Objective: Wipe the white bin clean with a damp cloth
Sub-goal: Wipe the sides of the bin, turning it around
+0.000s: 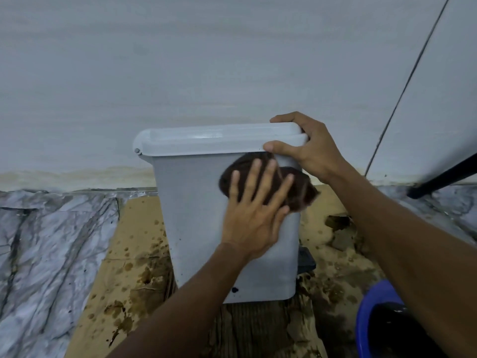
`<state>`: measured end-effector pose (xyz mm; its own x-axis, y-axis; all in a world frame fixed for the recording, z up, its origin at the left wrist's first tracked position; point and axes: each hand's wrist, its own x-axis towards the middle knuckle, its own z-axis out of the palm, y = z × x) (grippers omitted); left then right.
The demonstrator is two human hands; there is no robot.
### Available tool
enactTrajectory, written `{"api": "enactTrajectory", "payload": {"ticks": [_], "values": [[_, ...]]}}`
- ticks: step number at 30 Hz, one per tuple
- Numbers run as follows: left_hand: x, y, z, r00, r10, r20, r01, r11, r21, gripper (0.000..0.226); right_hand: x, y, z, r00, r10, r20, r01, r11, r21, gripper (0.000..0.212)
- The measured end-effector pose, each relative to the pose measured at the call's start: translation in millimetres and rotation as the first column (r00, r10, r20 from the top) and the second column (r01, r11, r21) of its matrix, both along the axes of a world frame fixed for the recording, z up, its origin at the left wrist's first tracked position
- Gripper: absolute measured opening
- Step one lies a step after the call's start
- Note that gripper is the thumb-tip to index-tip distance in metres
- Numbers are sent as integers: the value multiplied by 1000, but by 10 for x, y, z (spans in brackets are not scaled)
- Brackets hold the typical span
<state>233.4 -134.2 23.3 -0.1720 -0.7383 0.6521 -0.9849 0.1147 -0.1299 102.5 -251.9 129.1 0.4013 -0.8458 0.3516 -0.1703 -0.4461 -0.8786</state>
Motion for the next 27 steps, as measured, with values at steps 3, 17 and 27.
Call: {"api": "enactTrajectory", "payload": {"ticks": [3, 17, 27], "values": [[-40, 191, -261, 977, -148, 152, 129, 984, 126, 58, -48, 2, 5, 1000, 11, 7, -11, 1000, 27, 48], [-83, -35, 68, 999, 9, -32, -8, 1000, 28, 60, -15, -5, 4, 999, -16, 47, 11, 996, 93, 46], [484, 550, -408, 997, 82, 0, -81, 995, 65, 62, -4, -1, -9, 997, 14, 82, -26, 989, 147, 37]]}}
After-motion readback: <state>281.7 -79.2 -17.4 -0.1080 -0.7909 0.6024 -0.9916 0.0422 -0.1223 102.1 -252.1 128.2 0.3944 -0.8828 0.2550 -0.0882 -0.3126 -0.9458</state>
